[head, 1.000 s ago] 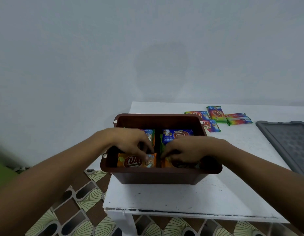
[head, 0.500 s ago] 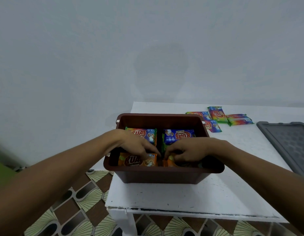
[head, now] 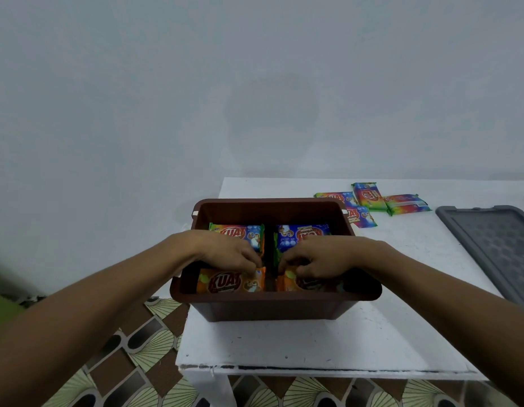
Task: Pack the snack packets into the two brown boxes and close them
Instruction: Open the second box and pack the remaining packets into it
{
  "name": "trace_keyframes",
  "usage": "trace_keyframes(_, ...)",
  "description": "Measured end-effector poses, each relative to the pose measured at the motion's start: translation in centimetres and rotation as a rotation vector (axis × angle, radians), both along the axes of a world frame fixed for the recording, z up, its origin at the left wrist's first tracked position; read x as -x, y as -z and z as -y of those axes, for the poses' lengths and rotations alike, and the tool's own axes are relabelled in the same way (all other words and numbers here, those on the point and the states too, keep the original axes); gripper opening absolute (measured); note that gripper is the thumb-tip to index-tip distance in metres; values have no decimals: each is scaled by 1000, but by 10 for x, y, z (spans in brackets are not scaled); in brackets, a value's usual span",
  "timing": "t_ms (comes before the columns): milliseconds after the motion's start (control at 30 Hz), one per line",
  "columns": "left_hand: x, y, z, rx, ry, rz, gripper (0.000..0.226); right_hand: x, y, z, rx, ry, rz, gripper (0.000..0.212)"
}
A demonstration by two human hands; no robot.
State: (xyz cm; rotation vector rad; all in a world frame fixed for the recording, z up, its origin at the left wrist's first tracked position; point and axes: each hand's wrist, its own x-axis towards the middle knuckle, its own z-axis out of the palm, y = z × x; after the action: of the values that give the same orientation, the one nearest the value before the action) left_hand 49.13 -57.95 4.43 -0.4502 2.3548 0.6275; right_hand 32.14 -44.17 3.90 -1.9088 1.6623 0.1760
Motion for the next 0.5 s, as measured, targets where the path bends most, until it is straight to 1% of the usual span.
trace_keyframes(67, -1, 0, 1, -25, 20, 3, 41, -1, 0, -3, 44, 6, -57, 38)
trace_keyframes(133, 0, -1, 3, -39, 27, 9, 41, -1, 0, -8, 108, -8, -164, 38)
trace_keyframes(200, 5, -6, 7, -52, 21, -44, 37, 5, -5, -15, 177, -41, -290, 34)
trace_keyframes(233, 8, -9, 9, -92, 3, -90, 32, 9, -10, -19, 210, -47, -322, 32)
trace_keyframes(267, 13, -12, 11, -145, -23, -141, 27, 17, -15, -23, 238, -34, -307, 28)
trace_keyframes(333, 27, -19, 12, -183, -31, -261, 20, 35, -22, -32, 317, 43, -124, 20)
trace_keyframes(400, 49, -26, 10, -96, 10, -422, 16, 56, -25, -43, 469, 151, 73, 15)
trace_keyframes(433, 59, -28, 8, -38, 19, -509, 15, 65, -23, -47, 564, 196, 117, 14)
trace_keyframes(500, 86, -32, 4, 41, -1, -685, 14, 85, -15, -55, 729, 291, 131, 13)
